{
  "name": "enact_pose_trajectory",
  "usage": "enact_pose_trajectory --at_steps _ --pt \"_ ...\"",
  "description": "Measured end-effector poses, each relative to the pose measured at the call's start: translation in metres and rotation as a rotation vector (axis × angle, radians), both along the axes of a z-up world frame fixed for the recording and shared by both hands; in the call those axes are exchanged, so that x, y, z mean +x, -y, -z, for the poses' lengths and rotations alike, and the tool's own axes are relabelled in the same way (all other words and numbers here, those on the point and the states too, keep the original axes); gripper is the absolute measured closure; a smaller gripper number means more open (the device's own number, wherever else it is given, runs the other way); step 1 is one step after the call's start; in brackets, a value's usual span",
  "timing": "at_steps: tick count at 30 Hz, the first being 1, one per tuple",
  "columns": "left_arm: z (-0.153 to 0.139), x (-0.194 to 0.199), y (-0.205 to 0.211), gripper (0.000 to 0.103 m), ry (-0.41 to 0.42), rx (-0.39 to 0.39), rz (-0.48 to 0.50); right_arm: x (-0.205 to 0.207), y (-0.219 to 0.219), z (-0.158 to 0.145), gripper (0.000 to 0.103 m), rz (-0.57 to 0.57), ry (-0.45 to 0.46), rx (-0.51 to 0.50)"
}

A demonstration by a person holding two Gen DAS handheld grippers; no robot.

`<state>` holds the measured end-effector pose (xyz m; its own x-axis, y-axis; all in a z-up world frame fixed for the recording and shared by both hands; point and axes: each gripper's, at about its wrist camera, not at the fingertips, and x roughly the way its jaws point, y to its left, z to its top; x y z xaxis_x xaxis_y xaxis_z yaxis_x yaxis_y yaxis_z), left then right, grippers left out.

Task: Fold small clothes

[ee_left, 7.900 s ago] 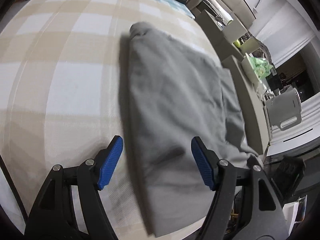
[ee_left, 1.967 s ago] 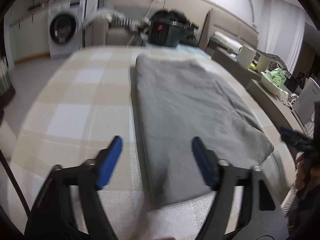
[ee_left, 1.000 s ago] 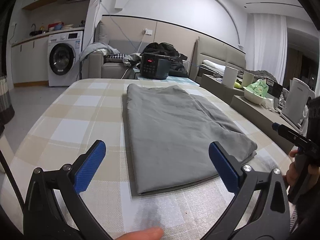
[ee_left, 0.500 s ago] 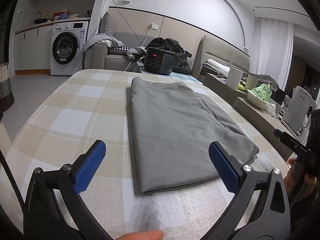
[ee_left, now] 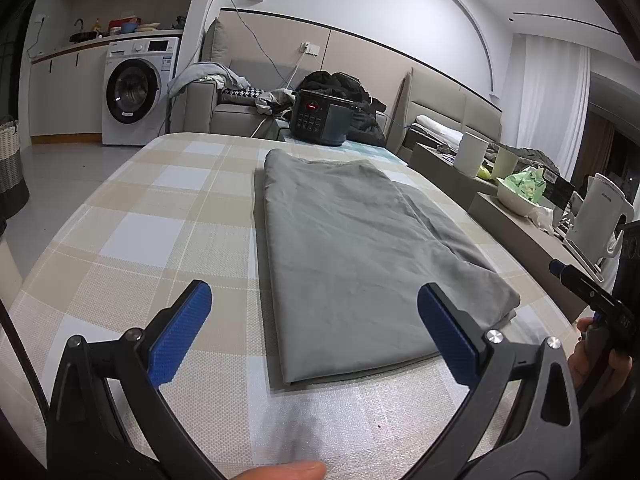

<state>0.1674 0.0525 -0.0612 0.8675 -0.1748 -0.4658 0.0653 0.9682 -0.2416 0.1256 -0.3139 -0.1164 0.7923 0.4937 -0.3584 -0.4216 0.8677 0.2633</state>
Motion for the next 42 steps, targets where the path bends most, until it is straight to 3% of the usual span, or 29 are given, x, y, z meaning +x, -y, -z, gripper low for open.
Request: enact_pose_trajectory --at_steps 42 --pt "0.0030 0.0033 -0.0023 0.001 -0.003 -0.002 0.001 0.0019 0.0015 0.0014 0.000 0.001 -0.011 -0.007"
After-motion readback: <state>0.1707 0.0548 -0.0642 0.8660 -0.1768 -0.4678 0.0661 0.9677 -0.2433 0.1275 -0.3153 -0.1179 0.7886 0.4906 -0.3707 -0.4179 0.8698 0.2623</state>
